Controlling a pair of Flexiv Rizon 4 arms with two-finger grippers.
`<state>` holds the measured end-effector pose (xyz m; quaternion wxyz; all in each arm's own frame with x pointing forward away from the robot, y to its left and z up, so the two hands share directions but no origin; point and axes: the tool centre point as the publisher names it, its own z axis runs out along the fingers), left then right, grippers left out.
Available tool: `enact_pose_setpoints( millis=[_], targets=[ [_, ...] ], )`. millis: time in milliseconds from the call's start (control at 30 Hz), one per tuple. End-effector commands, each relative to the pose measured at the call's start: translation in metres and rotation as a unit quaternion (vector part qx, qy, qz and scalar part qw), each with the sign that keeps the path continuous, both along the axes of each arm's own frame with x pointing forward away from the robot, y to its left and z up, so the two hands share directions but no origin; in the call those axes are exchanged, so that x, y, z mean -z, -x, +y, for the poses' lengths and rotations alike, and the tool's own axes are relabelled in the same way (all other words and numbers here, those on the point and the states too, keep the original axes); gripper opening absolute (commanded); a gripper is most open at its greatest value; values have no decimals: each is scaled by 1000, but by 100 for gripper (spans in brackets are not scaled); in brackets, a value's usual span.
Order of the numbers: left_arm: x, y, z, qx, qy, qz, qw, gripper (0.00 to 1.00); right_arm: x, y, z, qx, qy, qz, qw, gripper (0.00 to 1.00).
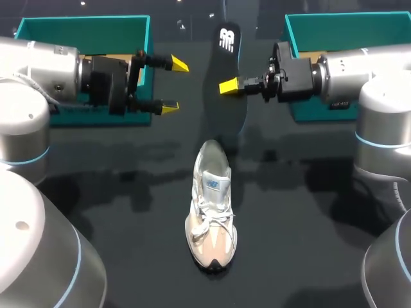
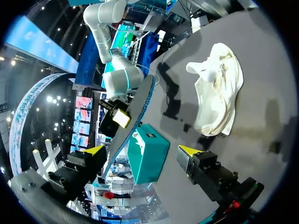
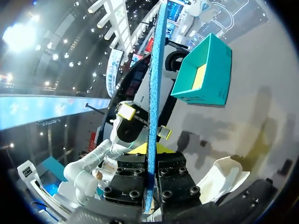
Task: Take the shoe out of the shoebox, open the shoe tongue, remove and reinsert the insole, then place the shoe into the shoebox
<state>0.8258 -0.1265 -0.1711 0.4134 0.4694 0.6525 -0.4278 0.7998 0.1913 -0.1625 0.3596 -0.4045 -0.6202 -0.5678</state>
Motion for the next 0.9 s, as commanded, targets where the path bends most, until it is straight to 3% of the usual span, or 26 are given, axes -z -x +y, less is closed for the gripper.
enact_pose_setpoints(
  millis=[33,467,900],
  targets=[
    [-3,18,1,-117,-34,67,990,100,0,12,-6,60,10,-45,997,0],
    [14,41,10,-285,-118,263,914,100,10,4,-12,85,26,-144,986,0],
    [33,50,15,-305,-172,436,829,100,24,5,-19,76,22,-189,979,0]
  ],
)
